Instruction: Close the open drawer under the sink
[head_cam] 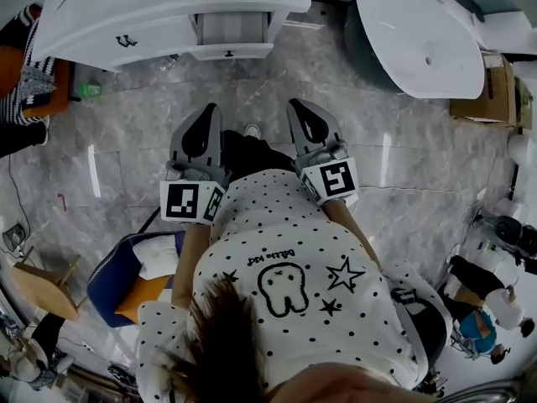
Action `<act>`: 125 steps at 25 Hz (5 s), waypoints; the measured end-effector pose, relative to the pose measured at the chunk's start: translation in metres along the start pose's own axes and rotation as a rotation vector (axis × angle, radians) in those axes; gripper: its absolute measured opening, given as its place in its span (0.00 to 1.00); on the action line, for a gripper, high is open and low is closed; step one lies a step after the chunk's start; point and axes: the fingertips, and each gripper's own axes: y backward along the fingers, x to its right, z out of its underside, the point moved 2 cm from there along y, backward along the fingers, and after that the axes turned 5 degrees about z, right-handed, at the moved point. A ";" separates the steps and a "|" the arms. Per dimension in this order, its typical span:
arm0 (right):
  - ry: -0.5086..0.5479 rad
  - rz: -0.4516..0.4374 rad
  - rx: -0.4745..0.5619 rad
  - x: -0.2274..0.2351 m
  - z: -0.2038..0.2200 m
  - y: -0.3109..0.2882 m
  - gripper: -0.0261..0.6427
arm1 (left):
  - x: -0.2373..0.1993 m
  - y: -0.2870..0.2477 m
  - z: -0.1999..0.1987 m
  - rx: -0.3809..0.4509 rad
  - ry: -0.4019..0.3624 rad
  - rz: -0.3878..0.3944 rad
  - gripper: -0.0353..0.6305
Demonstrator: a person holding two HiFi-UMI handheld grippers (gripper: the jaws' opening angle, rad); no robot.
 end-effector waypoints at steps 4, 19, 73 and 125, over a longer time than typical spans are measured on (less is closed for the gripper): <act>-0.009 0.009 -0.007 0.008 0.003 -0.007 0.06 | -0.005 -0.011 0.004 -0.022 0.001 0.002 0.06; -0.043 0.099 -0.030 0.022 -0.013 -0.070 0.06 | -0.049 -0.079 -0.025 -0.035 0.014 0.106 0.06; -0.047 0.061 -0.033 0.161 -0.021 -0.159 0.06 | -0.097 -0.201 -0.036 -0.029 -0.050 -0.086 0.06; -0.184 0.123 -0.221 0.060 0.080 -0.203 0.06 | -0.214 -0.244 0.413 -0.821 0.201 -0.152 0.28</act>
